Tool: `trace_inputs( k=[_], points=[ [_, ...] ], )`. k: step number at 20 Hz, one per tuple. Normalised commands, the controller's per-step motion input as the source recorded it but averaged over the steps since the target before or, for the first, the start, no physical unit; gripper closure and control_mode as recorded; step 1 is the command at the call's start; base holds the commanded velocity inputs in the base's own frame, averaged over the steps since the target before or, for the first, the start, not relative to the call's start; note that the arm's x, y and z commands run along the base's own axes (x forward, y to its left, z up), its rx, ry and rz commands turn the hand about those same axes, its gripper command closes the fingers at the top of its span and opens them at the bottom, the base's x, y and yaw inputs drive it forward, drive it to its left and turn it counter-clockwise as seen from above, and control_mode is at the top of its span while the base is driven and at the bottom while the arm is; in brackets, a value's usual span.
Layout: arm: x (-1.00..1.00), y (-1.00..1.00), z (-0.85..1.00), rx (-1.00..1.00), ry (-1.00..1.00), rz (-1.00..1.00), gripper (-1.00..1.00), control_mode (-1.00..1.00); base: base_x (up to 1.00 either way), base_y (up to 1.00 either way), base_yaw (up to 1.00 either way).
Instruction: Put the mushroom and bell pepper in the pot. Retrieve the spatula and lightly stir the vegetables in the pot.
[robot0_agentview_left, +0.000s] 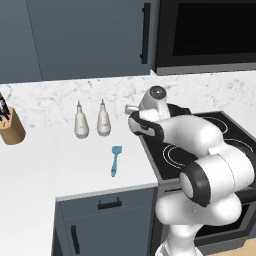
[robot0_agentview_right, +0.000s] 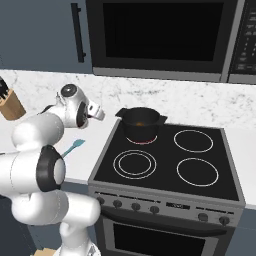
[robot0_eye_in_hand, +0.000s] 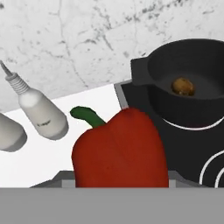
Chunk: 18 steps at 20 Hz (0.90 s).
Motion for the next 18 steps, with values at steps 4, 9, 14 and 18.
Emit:
trace_inputs(
  k=[4, 9, 14, 18],
  points=[
    [0.29, -0.63, 0.11, 0.00, 0.04, -0.10, 1.00, -1.00, 0.00, 0.00, 0.00],
    [0.59, -0.62, -0.11, -0.05, 0.06, -0.11, 1.00, -1.00, 0.00, 0.00, 0.00],
    [0.54, -0.67, -0.08, -0.04, 0.07, -0.11, 1.00, -1.00, 0.00, 0.00, 0.00],
    [0.45, -0.49, -0.13, -0.04, 0.08, -0.10, 1.00, -1.00, 0.00, 0.00, 0.00]
  ],
)
